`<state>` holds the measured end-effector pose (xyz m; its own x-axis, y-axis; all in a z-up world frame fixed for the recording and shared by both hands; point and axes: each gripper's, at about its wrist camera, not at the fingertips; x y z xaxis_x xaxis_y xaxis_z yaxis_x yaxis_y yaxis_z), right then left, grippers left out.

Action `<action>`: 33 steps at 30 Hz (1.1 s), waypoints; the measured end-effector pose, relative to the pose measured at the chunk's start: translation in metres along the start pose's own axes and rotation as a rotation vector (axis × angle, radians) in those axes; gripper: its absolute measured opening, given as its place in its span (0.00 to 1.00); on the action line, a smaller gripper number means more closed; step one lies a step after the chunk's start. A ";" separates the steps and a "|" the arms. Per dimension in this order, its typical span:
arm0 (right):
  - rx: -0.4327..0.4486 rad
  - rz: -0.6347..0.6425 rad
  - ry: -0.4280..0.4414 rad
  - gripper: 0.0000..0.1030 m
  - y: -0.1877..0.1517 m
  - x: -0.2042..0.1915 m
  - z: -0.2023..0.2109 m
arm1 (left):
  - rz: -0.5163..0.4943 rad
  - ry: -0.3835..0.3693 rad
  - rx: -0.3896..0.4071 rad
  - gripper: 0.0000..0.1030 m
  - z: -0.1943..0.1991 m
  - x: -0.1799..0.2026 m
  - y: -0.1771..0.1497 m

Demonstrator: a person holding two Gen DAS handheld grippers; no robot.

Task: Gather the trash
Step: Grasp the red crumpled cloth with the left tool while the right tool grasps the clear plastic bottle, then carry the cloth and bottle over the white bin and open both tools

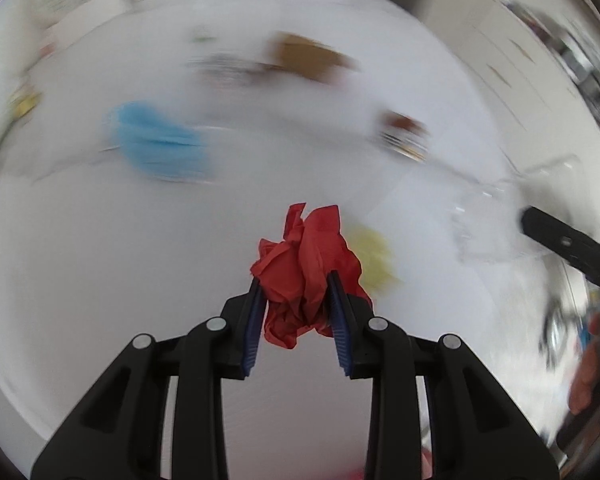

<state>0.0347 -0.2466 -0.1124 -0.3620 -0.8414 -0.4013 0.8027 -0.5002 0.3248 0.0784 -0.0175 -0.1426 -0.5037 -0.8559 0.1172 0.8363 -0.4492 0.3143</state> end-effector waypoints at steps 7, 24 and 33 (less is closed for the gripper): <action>0.024 -0.185 -0.133 0.60 -0.066 0.123 0.065 | -0.322 -0.193 -0.070 0.30 -0.020 0.158 -0.010; 0.063 -0.462 -0.218 0.60 -0.161 0.269 0.135 | -0.707 -0.282 -0.142 0.30 -0.027 0.343 -0.045; 0.043 -0.453 -0.214 0.60 -0.166 0.271 0.135 | -0.714 -0.212 -0.084 0.78 -0.019 0.341 -0.043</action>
<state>-0.2605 -0.4197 -0.1597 -0.7623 -0.5584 -0.3272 0.5236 -0.8293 0.1953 -0.1253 -0.2950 -0.1339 -0.9539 -0.2853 0.0930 0.3000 -0.9022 0.3099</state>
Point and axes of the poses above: each gripper's, at about its wrist camera, not at the fingertips, and z roughly against the way its jaws point, x to its right, y to its top, and after that the axes turned 11 degrees about -z, right-handed
